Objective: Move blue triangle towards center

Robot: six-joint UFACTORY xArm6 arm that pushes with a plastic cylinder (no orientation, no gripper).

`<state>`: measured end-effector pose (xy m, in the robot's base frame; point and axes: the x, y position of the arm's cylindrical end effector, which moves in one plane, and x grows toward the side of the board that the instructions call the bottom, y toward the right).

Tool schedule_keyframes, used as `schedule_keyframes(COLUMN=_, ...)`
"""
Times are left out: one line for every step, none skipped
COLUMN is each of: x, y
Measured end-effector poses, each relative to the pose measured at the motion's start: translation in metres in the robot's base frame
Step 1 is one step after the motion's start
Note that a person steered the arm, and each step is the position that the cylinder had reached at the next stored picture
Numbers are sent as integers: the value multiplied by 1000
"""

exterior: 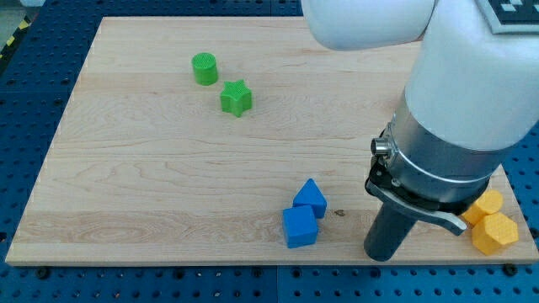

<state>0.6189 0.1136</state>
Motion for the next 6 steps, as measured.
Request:
schedule_keyframes(x=-1, y=-11)
schedule_keyframes(x=-6, y=-26)
schedule_keyframes(x=-16, y=-41)
schedule_keyframes(x=-33, y=-53)
schedule_keyframes(x=-56, y=-61)
schedule_keyframes(x=-77, y=-69)
